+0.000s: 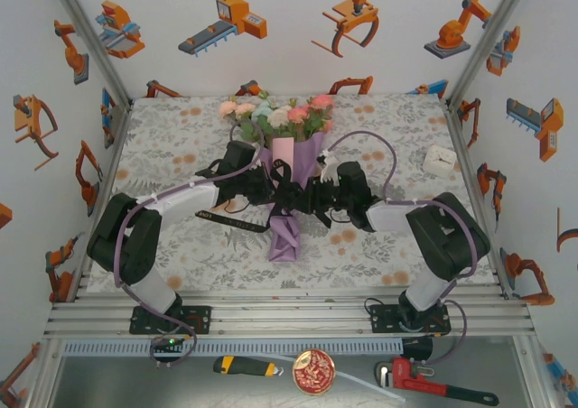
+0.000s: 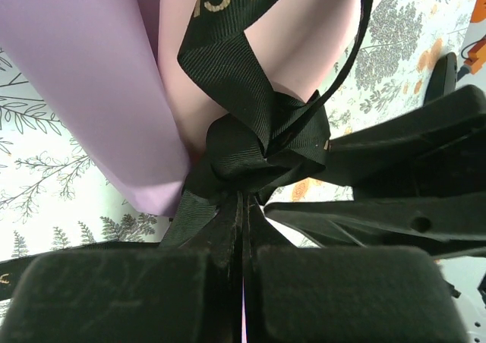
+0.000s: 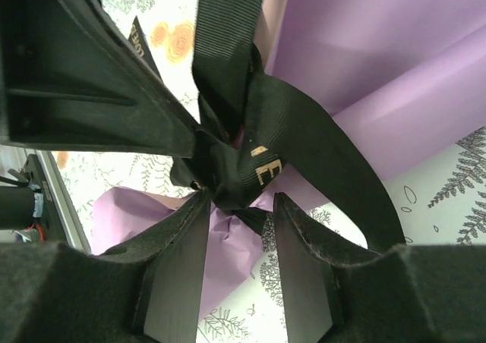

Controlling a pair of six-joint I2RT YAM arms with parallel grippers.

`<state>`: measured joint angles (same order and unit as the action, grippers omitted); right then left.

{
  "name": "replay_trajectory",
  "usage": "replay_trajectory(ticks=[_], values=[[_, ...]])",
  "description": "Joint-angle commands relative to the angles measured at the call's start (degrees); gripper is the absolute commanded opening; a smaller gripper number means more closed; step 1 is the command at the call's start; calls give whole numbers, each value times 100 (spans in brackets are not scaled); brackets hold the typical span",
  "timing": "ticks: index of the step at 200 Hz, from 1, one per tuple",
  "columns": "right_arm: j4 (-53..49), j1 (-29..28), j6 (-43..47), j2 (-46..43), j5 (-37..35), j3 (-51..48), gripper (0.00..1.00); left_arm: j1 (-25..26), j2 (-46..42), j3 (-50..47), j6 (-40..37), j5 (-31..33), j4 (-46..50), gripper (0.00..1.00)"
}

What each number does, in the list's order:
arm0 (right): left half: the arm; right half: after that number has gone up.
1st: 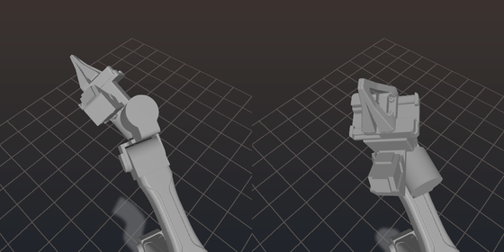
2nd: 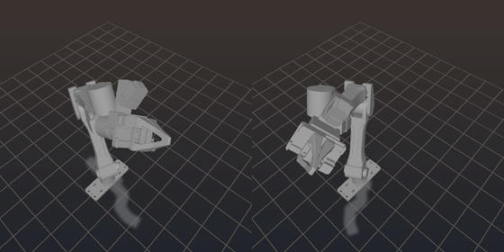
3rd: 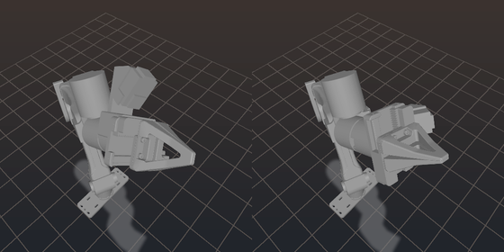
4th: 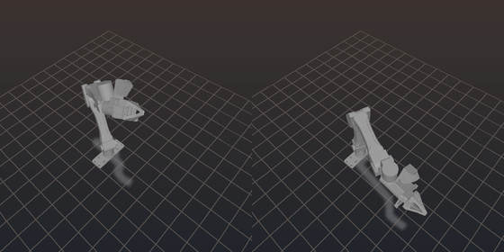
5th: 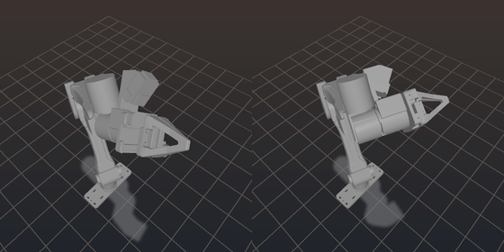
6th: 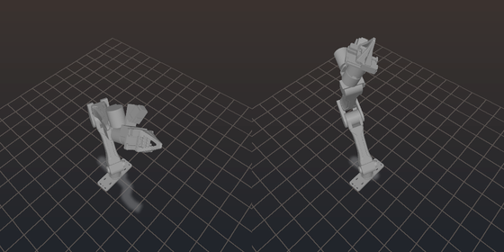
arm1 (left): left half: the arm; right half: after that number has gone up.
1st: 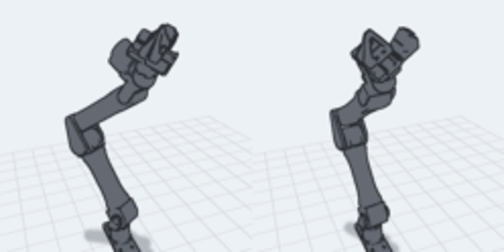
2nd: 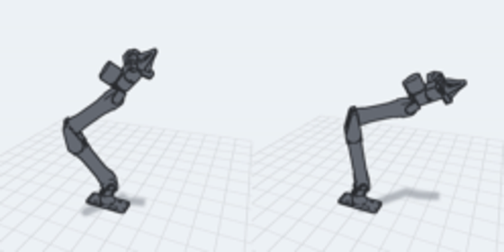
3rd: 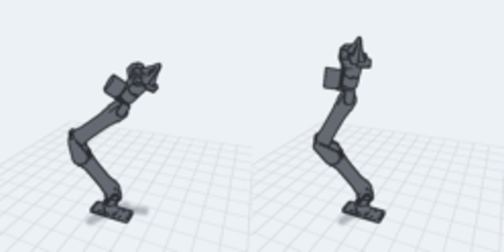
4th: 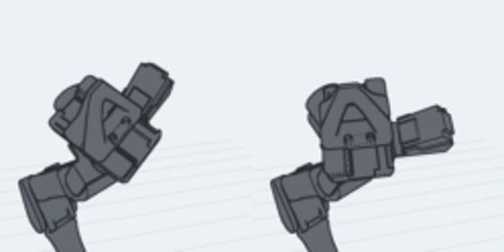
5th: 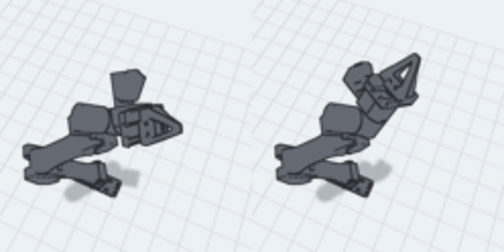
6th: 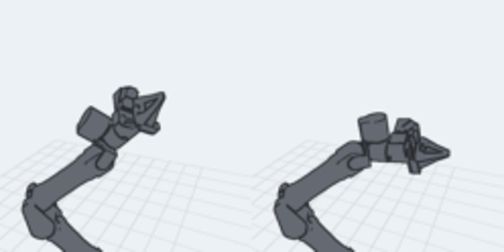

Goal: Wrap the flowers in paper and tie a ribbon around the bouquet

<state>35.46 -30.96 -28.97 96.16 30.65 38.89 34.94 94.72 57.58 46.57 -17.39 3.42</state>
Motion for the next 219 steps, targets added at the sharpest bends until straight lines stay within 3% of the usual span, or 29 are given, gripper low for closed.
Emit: replay_trajectory(ticks=[1,32,49,75,91,154,185,207,219], values=[[428,-50,-142,94,140,156,42,-5,-85,40,72,-48,-88,0],[557,-65,-96,61,134,31,41,-5,-67,84,69,-55,-73,0],[557,-68,-72,87,159,52,31,-23,-66,100,80,-54,-67,0],[557,-68,-37,88,160,44,6,-77,-131,76,145,-11,-54,0],[532,-61,18,-23,145,-66,0,-148,-207,23,186,15,-96,0],[-658,-59,582,-859,-37,-580,0,-309,-352,-104,177,61,-96,0],[-1170,-11,774,-1081,-131,-602,11,-306,-357,-138,220,36,-165,0],[-1125,2,770,-1069,-80,-598,3,-314,-366,-146,255,-20,-179,0],[-1119,2,748,-1049,-60,-569,4,-309,-395,-158,254,7,-173,0]])
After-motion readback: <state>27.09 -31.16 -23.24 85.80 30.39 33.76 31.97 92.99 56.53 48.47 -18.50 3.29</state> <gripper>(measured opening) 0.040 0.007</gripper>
